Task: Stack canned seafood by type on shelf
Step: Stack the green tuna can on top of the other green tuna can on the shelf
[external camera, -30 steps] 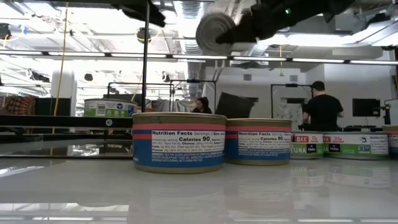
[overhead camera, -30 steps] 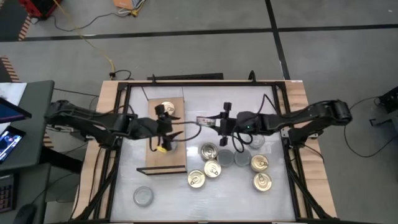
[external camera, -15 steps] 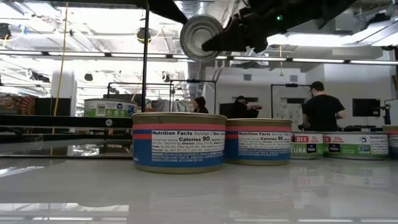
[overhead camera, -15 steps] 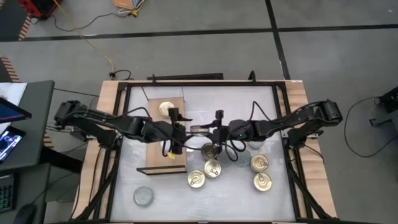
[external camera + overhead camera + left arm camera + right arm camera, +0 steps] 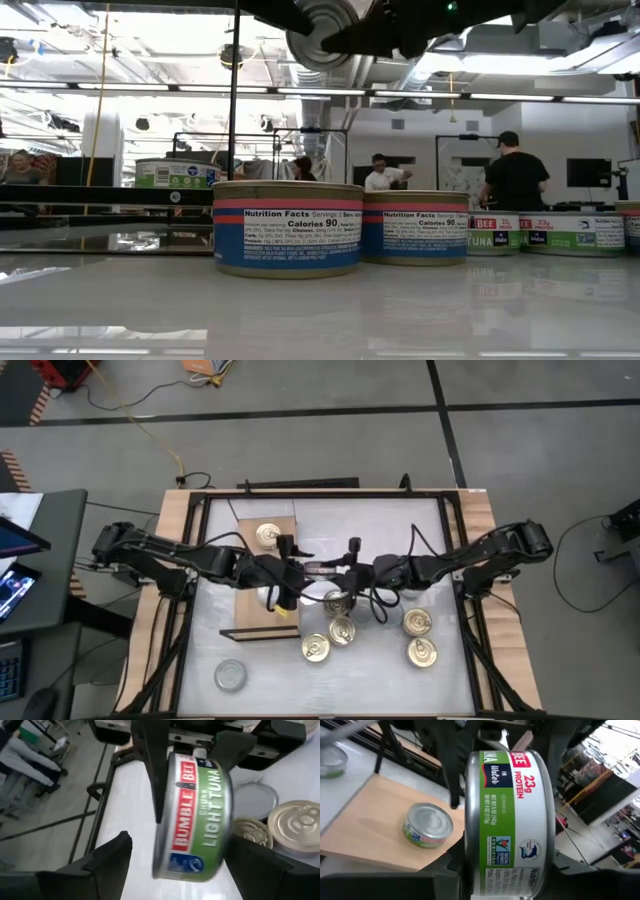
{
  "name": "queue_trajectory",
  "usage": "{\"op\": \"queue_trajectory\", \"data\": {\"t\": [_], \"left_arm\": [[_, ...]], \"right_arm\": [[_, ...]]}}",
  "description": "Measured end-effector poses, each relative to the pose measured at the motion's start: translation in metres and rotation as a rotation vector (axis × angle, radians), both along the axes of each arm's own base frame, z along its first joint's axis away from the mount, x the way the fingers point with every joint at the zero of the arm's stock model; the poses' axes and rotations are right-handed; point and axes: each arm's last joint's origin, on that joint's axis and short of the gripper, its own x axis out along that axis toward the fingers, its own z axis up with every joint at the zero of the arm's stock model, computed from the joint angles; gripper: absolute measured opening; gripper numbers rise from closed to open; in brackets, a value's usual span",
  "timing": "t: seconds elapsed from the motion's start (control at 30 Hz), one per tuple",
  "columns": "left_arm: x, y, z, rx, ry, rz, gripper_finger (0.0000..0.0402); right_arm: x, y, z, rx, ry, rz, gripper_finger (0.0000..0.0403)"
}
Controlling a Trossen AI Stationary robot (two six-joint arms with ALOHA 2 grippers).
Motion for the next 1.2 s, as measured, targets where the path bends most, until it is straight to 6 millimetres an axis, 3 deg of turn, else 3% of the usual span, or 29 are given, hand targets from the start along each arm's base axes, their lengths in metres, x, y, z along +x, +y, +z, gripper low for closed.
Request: {"op": "queue_trajectory", "data": {"t": [0.1,0.37,0.57,0.73,0.93,1.2], "left_arm": [[-0.001,-0.002,-0.001,0.021,0.018,-0.014,0.0265],[-0.001,-0.004,-0.001,0.043,0.031,-0.033,0.0131],[-0.007,-0.011,-0.007,0.084,0.099,-0.038,0.0132],[-0.034,-0.022,-0.012,0.126,0.256,0.014,0.0132],[-0.066,-0.033,-0.022,0.104,0.458,0.012,0.0142],[-0.078,-0.033,-0.053,0.212,0.564,0.047,0.0141]], "right_arm": [[0.000,0.002,0.000,-0.001,-0.004,0.008,0.0161],[0.000,0.002,0.001,0.021,-0.018,0.006,0.0186],[0.000,0.004,0.001,0.061,-0.020,0.023,0.0256],[-0.007,0.012,0.004,0.069,0.002,0.048,0.0300],[-0.009,0.009,0.009,0.089,-0.019,0.039,0.0312],[-0.008,0.003,0.009,0.154,-0.033,0.008,0.0312]]}}
